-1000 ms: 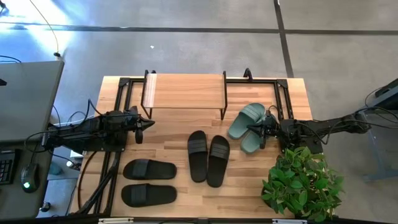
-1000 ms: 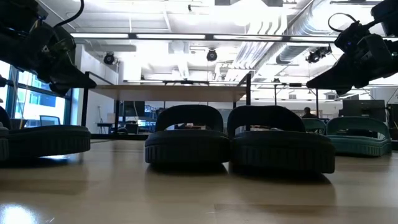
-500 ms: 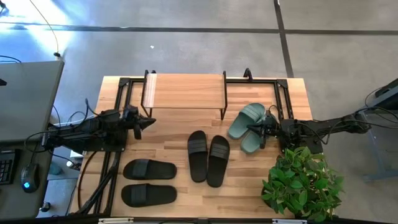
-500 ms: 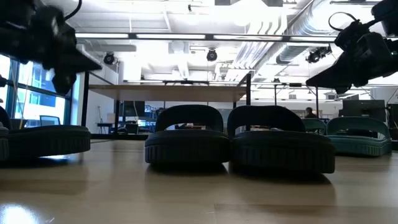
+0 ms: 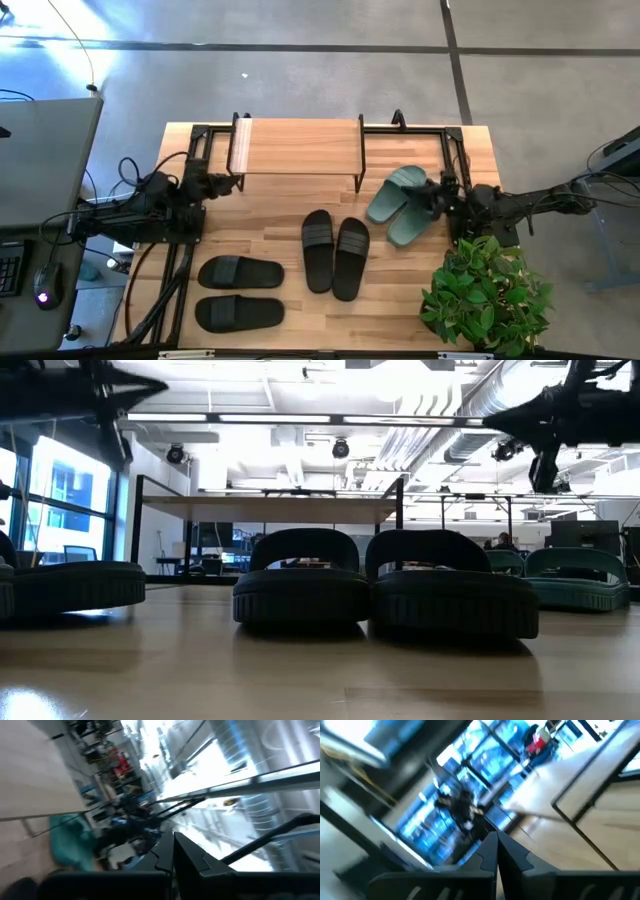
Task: Pick and place slides into the shelf
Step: Put the green slide on the shelf
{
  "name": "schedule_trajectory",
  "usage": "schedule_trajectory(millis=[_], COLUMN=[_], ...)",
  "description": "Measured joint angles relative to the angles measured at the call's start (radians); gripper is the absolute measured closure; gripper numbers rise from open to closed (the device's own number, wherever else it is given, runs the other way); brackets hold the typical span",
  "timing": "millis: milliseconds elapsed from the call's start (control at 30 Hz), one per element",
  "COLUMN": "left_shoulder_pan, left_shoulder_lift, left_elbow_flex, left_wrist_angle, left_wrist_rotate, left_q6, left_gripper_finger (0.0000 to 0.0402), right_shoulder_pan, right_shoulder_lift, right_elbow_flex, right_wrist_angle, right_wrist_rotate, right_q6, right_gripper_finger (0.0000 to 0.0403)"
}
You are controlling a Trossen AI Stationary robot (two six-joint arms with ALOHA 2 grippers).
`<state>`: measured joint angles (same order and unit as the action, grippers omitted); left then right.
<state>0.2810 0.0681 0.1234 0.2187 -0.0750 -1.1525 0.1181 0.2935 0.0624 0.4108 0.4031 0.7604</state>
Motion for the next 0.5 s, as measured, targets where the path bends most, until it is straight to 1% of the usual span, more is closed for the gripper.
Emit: schedule_trajectory(millis=[133, 233, 300, 400, 500], left_shoulder_pan=[0.0, 0.0, 0.0, 0.0, 0.0], left_shoulder_lift=[0.0, 0.001, 0.002, 0.002, 0.002], left_elbow_flex=[0.0, 0.0, 0.0, 0.0, 0.0], left_wrist_angle=[0.012, 0.019, 0.041, 0.157, 0.355], left_wrist_rotate=[-0.02, -0.015, -0.01, 0.032, 0.103], left_q6=[-0.064, -0.068, -0.06, -0.046, 0.034], left_gripper_finger=[0.0401, 0.0401, 0.0401, 0.0401, 0.0401], right_shoulder_pan=[0.0, 0.0, 0.0, 0.0, 0.0], right_shoulder_lift=[0.0, 0.0, 0.0, 0.0, 0.0], right_elbow_flex=[0.0, 0.0, 0.0, 0.0, 0.0], right_wrist_angle=[0.075, 0.126, 0.155, 0.198, 0.253], right_wrist_rotate=[0.029, 0.022, 0.01, 0.008, -0.008], right_q6=[0.002, 0.009, 0.043, 0.1, 0.087], right_gripper_finger=[0.0403, 0.0403, 0.0403, 0.0403, 0.0403])
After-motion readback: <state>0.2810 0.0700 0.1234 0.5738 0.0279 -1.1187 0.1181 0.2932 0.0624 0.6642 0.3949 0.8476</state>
